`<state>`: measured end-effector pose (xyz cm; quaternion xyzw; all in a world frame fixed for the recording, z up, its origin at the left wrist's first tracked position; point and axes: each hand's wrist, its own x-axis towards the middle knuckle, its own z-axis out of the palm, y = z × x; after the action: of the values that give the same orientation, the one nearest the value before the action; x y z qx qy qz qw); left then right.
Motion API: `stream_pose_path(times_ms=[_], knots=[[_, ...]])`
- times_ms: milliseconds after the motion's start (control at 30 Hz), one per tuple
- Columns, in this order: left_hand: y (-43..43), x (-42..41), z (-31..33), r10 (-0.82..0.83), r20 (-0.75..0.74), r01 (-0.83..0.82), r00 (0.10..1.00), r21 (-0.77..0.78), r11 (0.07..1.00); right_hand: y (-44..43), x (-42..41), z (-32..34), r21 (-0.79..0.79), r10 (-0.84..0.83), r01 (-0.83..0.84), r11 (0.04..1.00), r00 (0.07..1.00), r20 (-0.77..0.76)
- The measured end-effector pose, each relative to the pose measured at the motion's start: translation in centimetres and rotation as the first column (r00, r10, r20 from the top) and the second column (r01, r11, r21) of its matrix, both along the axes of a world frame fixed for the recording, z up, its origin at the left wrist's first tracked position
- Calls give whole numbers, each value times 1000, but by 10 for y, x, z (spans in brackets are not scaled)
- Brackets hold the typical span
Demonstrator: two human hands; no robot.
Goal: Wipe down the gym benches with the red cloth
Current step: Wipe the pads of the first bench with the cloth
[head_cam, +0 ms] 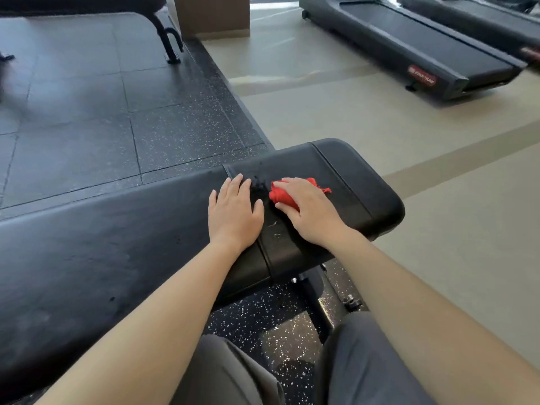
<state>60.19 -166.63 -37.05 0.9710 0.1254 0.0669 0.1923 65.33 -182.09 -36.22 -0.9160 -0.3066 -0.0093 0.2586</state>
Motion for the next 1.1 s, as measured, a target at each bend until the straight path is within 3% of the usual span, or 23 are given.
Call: stream_pose_path(times_ms=[200,467,733,967,1100], knots=[[7,1,8,-43,2,43,999,-44,998,22,23,5,-27,-52,52,998,999,1],[29,-6,2,30,38,-33,999,83,996,20,24,-3,-35,116,-115,993,993,32],[29,-6,0,38,70,-43,997,67,997,71,74,-3,-37,71,-71,997,997,2],[29,-6,0,41,73,-46,997,66,997,33,33,-10,19,187,-188,982,981,53],[28,-6,0,38,64,-43,997,73,996,41,42,-9,48,170,-172,984,985,35]])
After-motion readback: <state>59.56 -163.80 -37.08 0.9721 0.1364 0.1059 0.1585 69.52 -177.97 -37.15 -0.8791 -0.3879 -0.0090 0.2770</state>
